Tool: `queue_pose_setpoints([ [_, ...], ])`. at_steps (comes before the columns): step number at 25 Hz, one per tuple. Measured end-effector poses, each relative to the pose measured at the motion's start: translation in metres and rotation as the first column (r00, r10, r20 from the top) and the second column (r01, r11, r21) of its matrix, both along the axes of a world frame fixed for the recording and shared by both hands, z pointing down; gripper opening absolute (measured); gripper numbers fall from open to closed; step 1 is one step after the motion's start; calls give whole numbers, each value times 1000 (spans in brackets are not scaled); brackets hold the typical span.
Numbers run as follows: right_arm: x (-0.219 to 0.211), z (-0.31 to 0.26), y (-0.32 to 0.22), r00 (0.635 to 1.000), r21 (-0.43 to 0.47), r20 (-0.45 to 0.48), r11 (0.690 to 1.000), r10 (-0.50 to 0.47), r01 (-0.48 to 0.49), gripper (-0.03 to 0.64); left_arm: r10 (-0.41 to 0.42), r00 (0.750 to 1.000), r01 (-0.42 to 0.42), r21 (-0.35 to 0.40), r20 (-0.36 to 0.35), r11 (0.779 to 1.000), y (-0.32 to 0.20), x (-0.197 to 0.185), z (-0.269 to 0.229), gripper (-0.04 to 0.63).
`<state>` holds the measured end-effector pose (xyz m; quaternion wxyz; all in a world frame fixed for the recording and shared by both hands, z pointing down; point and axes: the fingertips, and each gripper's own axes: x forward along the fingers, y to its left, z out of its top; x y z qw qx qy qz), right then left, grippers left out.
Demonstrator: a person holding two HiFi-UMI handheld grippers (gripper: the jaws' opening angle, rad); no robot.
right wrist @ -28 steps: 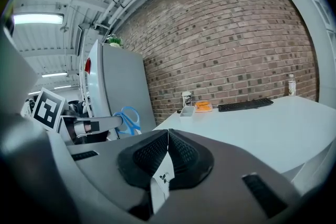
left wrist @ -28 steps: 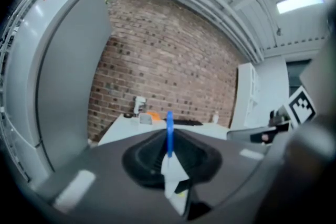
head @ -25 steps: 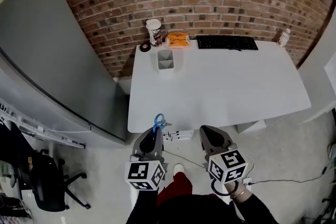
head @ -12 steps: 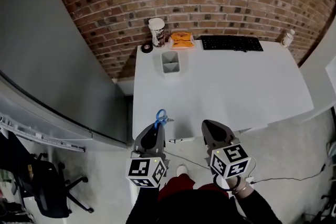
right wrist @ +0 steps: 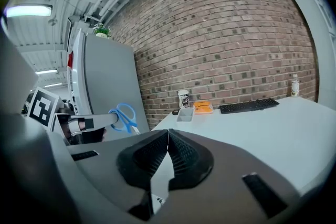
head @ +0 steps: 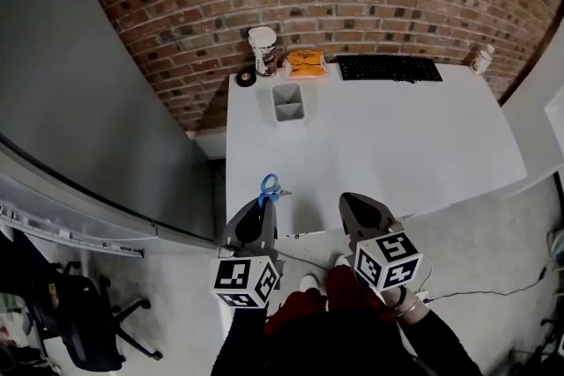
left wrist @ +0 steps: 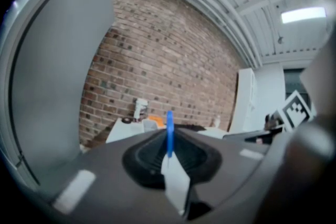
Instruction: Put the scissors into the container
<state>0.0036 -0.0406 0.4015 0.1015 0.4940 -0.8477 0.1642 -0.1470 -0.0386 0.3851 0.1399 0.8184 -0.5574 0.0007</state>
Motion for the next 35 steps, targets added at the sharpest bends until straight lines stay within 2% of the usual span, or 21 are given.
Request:
queue_pose_setpoints([
  [15,10,-3,-42,1000,13,14,1000,1,-1,9,-16,1000,17,26,-14,1000,-41,4,-9,29],
  [25,14,8,-93,999,-9,26,999,-34,35,9,-42,999,42,-4,-13,999,-84,13,2,29],
  [35,10,18,-155,994,-43,24,993,-109,110,9,-97,995,96,-43,-19,994,-138,12,8,29],
])
